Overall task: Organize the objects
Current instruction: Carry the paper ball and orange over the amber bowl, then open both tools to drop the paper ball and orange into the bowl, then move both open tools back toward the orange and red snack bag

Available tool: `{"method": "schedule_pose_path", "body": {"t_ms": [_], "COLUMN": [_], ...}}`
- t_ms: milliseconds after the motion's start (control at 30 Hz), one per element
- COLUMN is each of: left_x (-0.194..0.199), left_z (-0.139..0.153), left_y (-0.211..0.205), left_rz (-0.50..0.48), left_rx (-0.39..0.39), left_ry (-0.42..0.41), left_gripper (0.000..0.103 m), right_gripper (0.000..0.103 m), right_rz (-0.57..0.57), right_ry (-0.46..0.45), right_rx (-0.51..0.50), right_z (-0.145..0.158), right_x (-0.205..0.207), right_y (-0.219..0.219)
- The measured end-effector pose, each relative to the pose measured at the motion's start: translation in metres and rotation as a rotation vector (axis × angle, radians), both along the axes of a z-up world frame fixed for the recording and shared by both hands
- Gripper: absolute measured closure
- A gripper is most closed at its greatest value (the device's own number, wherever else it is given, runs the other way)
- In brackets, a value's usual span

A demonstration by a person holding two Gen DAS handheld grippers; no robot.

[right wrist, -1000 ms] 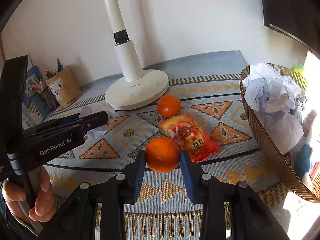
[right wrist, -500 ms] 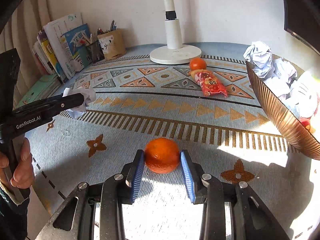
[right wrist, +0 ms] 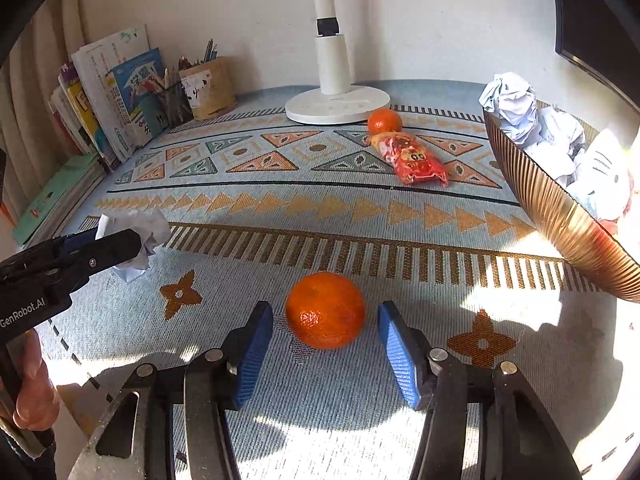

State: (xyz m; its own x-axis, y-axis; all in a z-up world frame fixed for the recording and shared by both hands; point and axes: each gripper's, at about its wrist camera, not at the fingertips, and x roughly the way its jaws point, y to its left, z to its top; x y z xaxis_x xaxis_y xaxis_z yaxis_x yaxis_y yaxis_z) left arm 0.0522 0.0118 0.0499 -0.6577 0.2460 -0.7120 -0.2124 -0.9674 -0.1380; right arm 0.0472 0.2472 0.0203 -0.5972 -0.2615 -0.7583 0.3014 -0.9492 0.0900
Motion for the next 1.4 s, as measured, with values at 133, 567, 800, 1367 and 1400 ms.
{"method": "schedule_pose_path", "body": {"t_ms": [133, 567, 800, 1367, 1400], "left_x": [-0.006, -0.065, -0.110, -0.100, -0.094], "left_z": [0.011, 0.110, 0.083, 0.090, 0.094], "left_y": [0.022, 0.186, 0.259, 0.185, 0.170], "left_rz": [-0.041, -0.325, -0.402, -0.290, -0.267], "left_rx": [-0.021, 0.080, 0.108, 0.230, 0.227], "left_ry": [0.018, 0.236, 0.163, 0.144, 0.156], "left_gripper": [0.061, 0.061, 0.061, 0.003, 0.003], "right_gripper": [0.066, 0.066, 0.066, 0.064, 0.064], "right_rz": [-0.005, -0.509, -0.613, -0.498, -0.470], "right_ry": [-0.005, 0.336, 0.217, 0.220, 0.231], "right_rx": [0.052, -0.162, -0.217, -0.272, -0.268], "right_z": [0.003, 0.160, 0.136, 0.132, 0.135], "right_x": [-0.006, -0.018, -0.074, -0.055, -0.048], "right_y": [-0.004, 0.191, 0.245, 0.226, 0.216]}}
